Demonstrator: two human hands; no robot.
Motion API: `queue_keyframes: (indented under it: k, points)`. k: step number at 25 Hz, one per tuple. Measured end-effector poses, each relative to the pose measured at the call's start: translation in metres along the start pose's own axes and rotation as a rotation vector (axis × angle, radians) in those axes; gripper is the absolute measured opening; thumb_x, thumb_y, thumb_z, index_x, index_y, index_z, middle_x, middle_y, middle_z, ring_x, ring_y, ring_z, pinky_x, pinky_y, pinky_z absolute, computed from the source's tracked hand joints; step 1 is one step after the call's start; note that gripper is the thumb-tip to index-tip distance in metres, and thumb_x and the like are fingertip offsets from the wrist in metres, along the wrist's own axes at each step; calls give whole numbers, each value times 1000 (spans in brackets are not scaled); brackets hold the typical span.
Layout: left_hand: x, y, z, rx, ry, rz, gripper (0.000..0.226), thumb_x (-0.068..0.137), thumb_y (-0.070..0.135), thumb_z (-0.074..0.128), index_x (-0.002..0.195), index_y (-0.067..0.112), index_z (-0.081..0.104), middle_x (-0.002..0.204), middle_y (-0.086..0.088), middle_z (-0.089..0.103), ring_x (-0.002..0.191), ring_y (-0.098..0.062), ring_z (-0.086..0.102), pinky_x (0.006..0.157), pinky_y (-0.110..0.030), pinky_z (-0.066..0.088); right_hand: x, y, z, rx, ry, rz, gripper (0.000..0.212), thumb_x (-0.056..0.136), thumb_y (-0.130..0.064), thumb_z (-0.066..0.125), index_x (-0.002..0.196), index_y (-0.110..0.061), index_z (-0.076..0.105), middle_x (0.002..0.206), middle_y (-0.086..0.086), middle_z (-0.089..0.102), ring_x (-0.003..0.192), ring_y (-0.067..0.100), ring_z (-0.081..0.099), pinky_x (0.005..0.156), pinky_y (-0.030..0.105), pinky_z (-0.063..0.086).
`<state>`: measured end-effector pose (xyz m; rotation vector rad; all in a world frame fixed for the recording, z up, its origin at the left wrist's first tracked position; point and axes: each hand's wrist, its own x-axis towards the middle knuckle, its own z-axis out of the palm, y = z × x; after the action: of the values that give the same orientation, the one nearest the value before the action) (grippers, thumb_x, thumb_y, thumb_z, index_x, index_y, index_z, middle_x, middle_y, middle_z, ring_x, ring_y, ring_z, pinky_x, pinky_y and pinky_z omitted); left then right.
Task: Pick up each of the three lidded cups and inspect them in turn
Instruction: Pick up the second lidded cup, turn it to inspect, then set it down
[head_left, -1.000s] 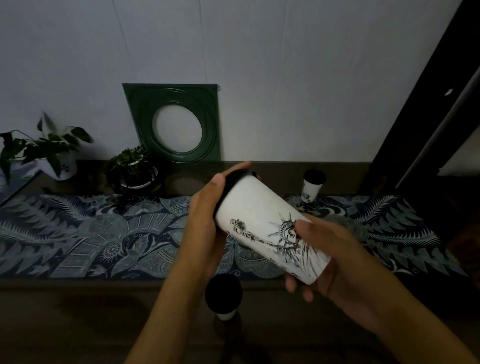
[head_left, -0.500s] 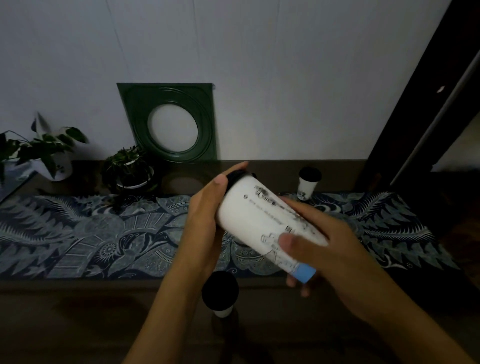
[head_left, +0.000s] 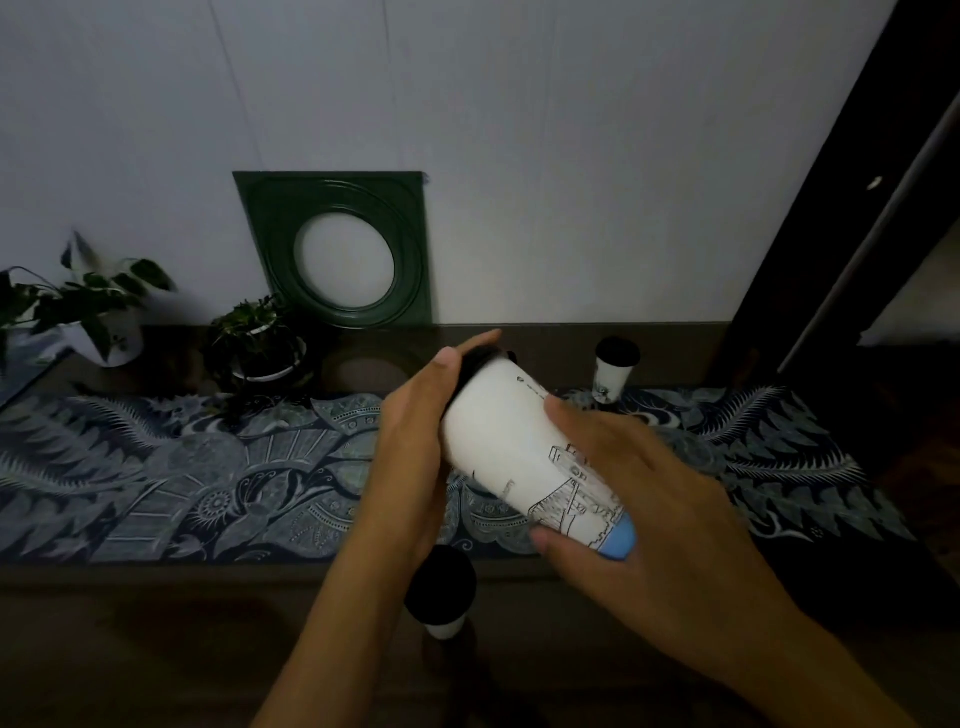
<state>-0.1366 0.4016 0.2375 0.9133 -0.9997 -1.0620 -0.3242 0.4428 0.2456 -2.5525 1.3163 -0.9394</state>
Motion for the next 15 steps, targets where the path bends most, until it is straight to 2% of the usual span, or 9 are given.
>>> queue_keyframes:
  k: [2,4,5,7,9,11,12,13,15]
  points:
    - [-1,1,-3,-3,-67,48,45,96,40,47,126,14,68,124,-8,73,116,-23,68,95,-34,55,5,-8,-8,485,-72,284,70,67,-60,70,131,-55,42,117,-20,62,92,5,66,63,17,57]
    - [-1,1,-5,-20,-115,80,48,94,43,46,128,16,67,128,-9,71,117,-22,67,97,-37,55,8,-13,-17,1053,-125,544,56,64,-50,82,115,-52,60,105,-6,74,70,17,72,50,23,55]
    - [-1,2,-6,-27,-121,85,49,92,44,46,128,17,67,127,-9,71,115,-23,67,96,-38,55,9,-14,-18,1221,-146,630,51,62,-44,83,110,-45,67,99,4,76,61,23,70,45,27,54]
    - [-1,3,-5,-36,-97,80,51,89,46,49,126,15,68,123,-11,73,112,-25,69,95,-39,56,11,-16,-20,1332,-192,688,47,62,-43,78,108,-39,70,93,13,77,57,27,69,43,30,53]
    - [0,4,-3,-30,-41,57,52,88,45,53,123,11,69,118,-14,74,110,-32,69,93,-43,56,13,-18,-20,1050,-177,580,54,66,-52,76,117,-49,59,105,0,74,73,14,72,53,22,57]
    - [2,4,-2,-11,7,22,48,89,42,54,121,9,70,116,-17,74,112,-39,67,91,-45,56,12,-12,-15,302,-106,236,72,72,-63,66,138,-48,39,126,-18,58,94,0,64,64,12,54]
    - [2,3,-2,-10,21,9,47,89,40,54,119,9,71,115,-18,74,112,-40,66,90,-44,57,11,-9,-10,23,-46,75,80,74,-65,62,144,-42,33,130,-15,55,97,-1,60,68,10,52]
    - [3,3,-3,-9,26,4,47,88,40,54,119,9,72,114,-18,75,112,-40,67,88,-43,58,9,-6,-6,-88,-26,-13,85,73,-66,58,148,-37,30,131,-11,55,98,0,57,70,11,51]
    - [3,3,-5,-9,3,3,48,88,43,55,120,11,71,115,-15,75,110,-35,69,88,-42,58,5,-6,-4,-14,-21,16,86,72,-66,60,148,-38,29,128,-13,56,96,-1,58,69,12,53]
